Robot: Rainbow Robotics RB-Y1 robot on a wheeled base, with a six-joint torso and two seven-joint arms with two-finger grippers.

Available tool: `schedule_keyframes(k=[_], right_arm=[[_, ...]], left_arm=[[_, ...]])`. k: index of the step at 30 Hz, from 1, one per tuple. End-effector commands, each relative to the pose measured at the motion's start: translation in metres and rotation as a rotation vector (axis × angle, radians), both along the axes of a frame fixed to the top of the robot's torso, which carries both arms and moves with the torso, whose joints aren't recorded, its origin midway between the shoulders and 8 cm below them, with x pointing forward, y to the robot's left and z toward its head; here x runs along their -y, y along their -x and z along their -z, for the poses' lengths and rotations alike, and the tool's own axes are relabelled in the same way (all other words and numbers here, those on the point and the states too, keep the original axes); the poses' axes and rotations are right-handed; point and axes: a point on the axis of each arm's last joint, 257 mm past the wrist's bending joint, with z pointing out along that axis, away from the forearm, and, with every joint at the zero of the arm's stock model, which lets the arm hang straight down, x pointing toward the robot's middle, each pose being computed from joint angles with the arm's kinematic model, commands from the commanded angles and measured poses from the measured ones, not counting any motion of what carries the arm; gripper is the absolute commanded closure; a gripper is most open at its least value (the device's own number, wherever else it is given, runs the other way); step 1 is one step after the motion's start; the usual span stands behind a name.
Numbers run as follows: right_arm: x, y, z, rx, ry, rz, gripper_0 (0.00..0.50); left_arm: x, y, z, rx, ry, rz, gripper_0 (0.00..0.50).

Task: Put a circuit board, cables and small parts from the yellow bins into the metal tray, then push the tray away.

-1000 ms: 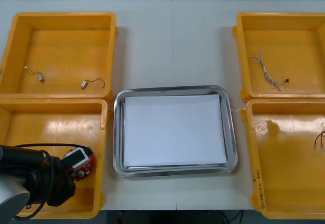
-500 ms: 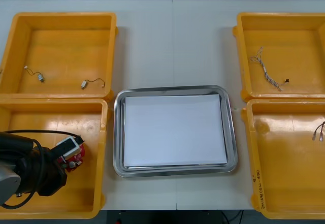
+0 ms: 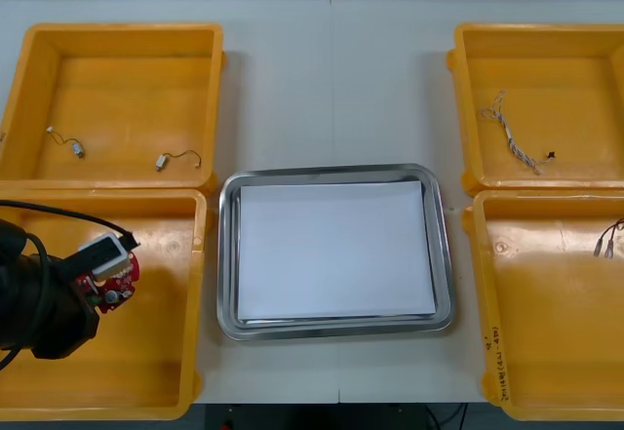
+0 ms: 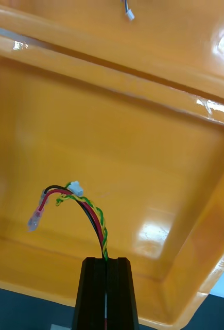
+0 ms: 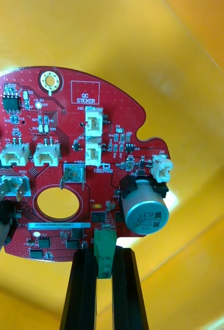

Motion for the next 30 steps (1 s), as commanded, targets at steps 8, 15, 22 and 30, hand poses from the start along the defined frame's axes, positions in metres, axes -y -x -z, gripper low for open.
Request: schedule_keyframes(k=[8, 15, 22, 30], right_arm=[[-0.034, -0.020, -0.041, 0.115, 0.057, -0.027, 0.500], [-0.067, -0.035, -0.043, 0.142, 0.046, -0.116, 0.500], [-0.097, -0.041, -0.039, 0.170, 0.064, -0.204, 0.500], [-0.124, -0.043, -0.037, 0.190, 0.124, -0.303, 0.500]], left_arm=[[0.025, -0.016, -0.064, 0.047, 0.062, -0.134, 0.500], [0.061, -0.020, -0.084, 0.066, 0.130, -0.119, 0.500], [0.099, -0.022, -0.089, 0.072, 0.201, -0.115, 0.500], [0.138, -0.022, -0.085, 0.068, 0.254, -0.129, 0.500]])
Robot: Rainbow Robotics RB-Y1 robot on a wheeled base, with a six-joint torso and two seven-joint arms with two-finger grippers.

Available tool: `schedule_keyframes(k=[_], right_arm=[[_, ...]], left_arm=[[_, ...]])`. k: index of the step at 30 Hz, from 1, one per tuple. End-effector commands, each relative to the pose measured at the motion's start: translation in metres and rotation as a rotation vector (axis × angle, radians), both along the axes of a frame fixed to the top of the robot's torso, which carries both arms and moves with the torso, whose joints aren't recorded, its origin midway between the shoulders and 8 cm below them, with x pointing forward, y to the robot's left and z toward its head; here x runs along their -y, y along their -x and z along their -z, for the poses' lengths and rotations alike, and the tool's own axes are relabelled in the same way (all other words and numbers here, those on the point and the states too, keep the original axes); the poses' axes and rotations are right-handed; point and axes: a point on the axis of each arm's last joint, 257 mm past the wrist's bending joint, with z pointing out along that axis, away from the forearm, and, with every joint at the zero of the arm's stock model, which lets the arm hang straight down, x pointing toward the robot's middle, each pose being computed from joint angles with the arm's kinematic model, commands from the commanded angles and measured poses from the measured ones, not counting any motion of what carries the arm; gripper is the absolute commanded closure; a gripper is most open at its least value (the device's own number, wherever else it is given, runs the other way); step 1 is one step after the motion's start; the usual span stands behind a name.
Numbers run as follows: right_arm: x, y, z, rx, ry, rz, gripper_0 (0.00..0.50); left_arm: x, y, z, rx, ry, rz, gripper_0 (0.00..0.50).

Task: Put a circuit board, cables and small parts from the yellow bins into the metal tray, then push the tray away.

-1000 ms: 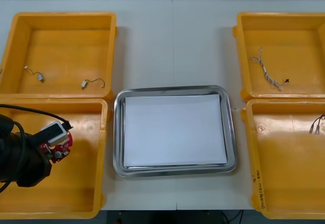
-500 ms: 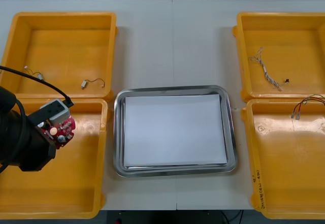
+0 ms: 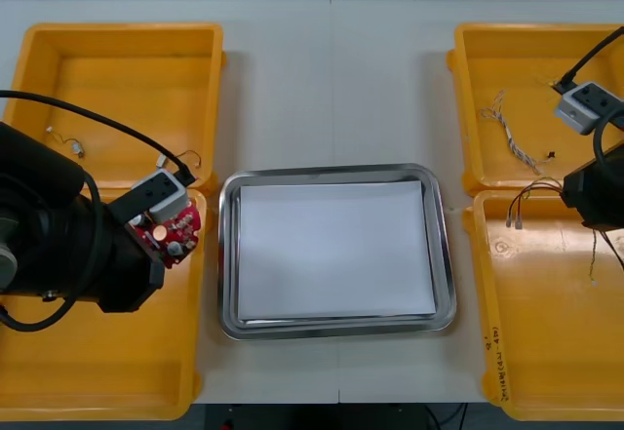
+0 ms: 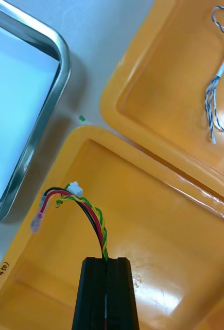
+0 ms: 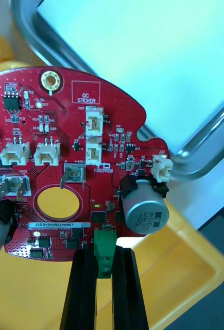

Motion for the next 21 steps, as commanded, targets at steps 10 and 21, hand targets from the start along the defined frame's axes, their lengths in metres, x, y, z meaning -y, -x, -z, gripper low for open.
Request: schedule_keyframes(k=[10, 21], right_arm=[[-0.036, -0.010, -0.021, 0.060, 0.052, -0.099, 0.500], [-0.054, -0.009, -0.013, 0.045, 0.063, -0.138, 0.500]], left_arm=[[0.082, 0.004, -0.009, 0.016, 0.146, -0.108, 0.500], [0.117, 0.009, 0.002, 0.013, 0.167, -0.131, 0.500]])
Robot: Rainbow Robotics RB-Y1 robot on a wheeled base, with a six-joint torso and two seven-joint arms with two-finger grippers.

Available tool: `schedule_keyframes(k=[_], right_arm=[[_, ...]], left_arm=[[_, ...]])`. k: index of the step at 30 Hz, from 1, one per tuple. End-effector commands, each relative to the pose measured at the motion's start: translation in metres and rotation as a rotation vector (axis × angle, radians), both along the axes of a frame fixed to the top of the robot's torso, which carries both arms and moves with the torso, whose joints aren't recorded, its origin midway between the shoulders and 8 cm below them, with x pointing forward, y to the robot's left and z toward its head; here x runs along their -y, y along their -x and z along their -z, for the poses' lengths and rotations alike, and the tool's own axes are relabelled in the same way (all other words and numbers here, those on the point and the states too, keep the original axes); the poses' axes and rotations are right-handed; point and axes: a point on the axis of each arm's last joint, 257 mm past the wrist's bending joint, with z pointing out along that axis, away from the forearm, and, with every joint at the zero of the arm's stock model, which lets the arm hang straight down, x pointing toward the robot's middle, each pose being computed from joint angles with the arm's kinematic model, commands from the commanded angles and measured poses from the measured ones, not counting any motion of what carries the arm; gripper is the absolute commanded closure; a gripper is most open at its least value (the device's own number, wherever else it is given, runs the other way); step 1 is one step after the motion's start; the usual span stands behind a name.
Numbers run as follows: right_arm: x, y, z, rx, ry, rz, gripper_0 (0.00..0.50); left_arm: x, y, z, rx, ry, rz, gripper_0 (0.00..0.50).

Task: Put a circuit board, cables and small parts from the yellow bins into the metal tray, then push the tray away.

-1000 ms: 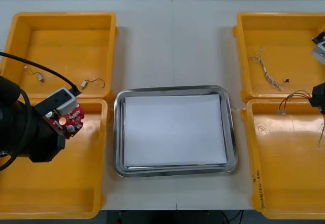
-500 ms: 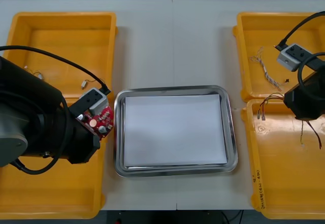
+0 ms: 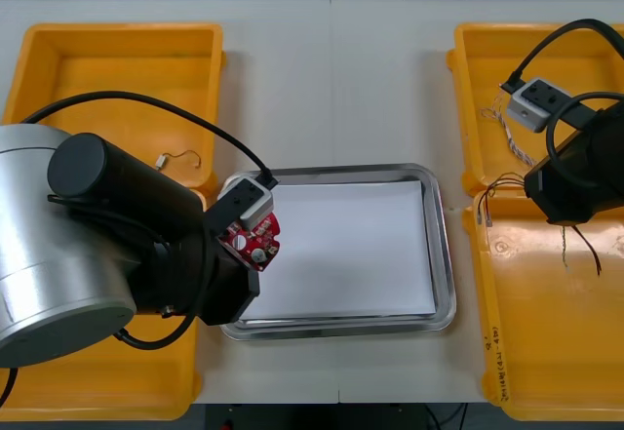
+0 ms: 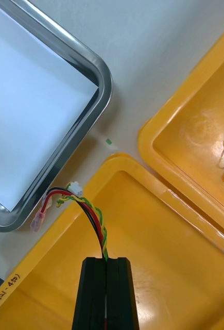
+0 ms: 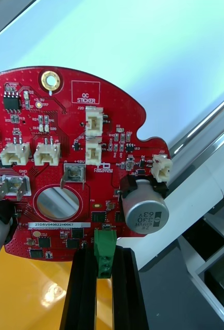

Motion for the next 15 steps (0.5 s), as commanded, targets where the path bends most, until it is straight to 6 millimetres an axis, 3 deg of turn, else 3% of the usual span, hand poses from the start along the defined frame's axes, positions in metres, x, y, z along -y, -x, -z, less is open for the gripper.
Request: schedule_keyframes(k=[1, 15], right_arm=[[-0.015, -0.003, -0.007, 0.028, -0.002, -0.011, 0.500], [-0.014, 0.001, -0.005, 0.010, 0.004, -0.001, 0.500]], left_arm=[[0.017, -0.001, -0.004, 0.013, 0.038, -0.081, 0.500], [0.009, -0.001, 0.028, -0.022, -0.033, -0.141, 0.500]])
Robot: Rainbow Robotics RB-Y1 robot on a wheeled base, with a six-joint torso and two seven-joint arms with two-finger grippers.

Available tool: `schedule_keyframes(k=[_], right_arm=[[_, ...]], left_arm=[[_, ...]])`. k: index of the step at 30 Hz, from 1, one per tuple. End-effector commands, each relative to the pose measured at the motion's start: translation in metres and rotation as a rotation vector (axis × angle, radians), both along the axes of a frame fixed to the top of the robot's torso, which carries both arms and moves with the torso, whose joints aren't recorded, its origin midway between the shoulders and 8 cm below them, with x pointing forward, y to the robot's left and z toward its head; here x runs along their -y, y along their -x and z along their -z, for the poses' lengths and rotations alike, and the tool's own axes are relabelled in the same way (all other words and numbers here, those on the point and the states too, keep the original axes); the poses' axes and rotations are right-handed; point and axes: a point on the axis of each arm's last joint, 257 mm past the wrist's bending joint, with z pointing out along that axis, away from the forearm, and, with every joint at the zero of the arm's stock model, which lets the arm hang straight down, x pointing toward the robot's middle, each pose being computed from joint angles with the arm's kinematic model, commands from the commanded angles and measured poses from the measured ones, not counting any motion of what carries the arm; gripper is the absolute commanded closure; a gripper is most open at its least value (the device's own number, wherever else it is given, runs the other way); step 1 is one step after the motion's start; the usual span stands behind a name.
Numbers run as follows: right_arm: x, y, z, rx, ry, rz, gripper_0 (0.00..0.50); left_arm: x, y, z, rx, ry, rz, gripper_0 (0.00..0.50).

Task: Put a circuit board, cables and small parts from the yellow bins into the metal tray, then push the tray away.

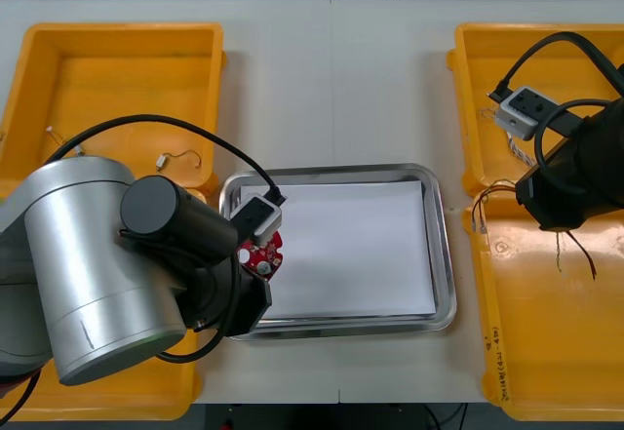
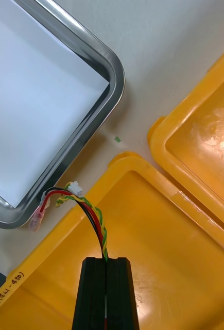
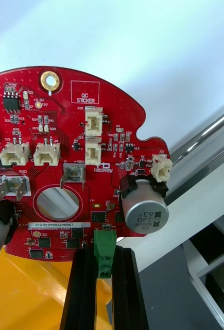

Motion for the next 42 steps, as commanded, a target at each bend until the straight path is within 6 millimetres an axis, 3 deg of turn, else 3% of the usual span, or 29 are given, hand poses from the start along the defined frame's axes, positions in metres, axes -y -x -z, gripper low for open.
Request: schedule_keyframes(k=[1, 18, 42], right_arm=[[-0.009, -0.002, -0.011, 0.028, -0.012, 0.018, 0.500], [-0.008, 0.003, -0.007, 0.003, -0.004, 0.018, 0.500], [-0.006, 0.005, -0.006, -0.004, 0.001, 0.027, 0.500]], left_arm=[[0.009, -0.003, 0.001, -0.002, 0.019, -0.072, 0.500], [-0.007, -0.002, 0.037, -0.056, -0.066, -0.148, 0.500], [0.021, -0.020, 0.069, -0.031, -0.037, -0.139, 0.500]])
